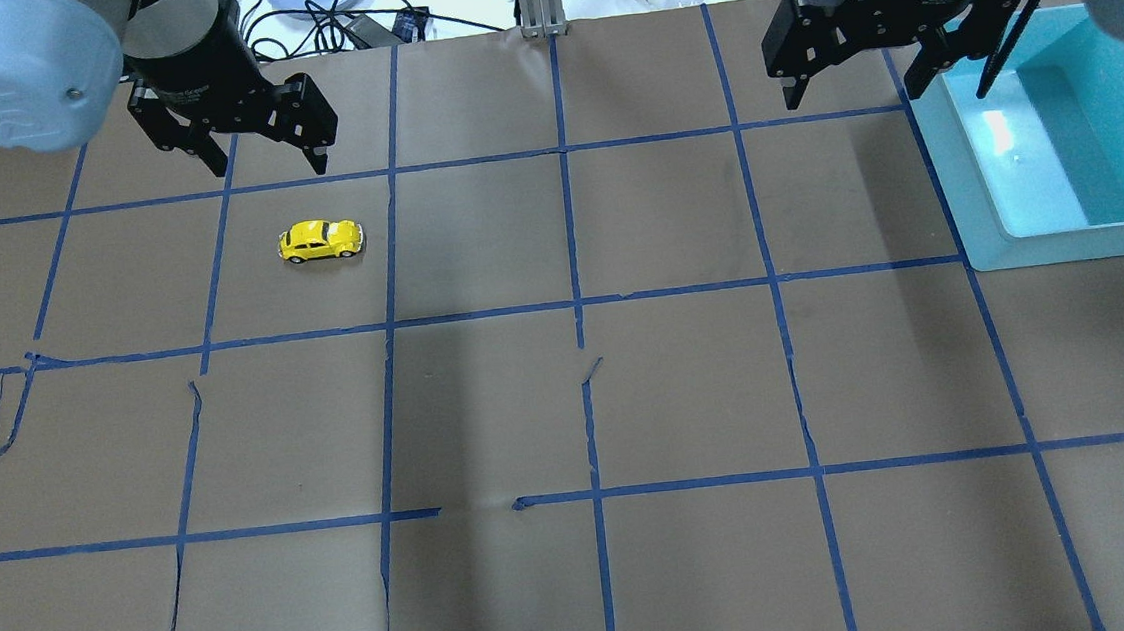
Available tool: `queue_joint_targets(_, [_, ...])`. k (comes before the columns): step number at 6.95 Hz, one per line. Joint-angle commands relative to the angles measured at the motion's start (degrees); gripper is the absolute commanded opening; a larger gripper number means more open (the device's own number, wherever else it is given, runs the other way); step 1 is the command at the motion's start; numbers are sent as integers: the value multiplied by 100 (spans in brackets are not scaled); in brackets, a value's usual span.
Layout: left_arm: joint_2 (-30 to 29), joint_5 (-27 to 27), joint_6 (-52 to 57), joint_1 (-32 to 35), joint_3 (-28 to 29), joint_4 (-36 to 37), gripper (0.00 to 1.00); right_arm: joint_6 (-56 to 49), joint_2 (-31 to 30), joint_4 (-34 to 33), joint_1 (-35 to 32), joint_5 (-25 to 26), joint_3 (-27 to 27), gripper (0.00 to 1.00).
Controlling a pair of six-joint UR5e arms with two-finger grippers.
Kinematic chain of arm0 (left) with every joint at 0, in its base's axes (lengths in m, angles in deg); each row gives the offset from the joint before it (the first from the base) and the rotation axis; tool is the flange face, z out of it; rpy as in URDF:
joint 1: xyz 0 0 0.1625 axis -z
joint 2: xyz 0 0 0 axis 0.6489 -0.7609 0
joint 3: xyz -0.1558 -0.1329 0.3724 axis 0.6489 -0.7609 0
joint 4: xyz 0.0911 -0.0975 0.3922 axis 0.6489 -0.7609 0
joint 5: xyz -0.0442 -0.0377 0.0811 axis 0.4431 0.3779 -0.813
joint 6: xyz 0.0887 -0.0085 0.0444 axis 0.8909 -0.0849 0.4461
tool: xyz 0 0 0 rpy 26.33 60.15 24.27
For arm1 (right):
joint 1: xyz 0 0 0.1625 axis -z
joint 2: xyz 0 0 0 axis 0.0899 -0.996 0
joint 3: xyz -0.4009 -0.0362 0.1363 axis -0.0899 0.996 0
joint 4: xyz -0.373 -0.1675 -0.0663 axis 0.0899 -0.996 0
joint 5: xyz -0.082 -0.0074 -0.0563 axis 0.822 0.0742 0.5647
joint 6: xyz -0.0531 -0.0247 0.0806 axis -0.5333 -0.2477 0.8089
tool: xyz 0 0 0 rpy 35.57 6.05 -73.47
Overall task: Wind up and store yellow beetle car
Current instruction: 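Lower the left gripper over the yellow Beetle car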
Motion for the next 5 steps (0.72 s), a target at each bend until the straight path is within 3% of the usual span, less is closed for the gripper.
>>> queue_joint_targets(1, [-94, 3, -1532, -331, -105, 336, 100, -11, 8, 0, 0, 8, 0, 100])
queue_joint_targets(3, [-225, 12, -3619, -823, -499, 418, 100, -20, 0, 9, 0, 8, -9, 100])
queue_joint_targets(4, [-365, 20, -4413, -851, -658, 714, 100, -20, -9, 9, 0, 9, -44, 100])
queue_joint_targets(5, [-584, 73, -4996, -843, -842, 1483, 100, -29, -27, 9, 0, 9, -53, 100])
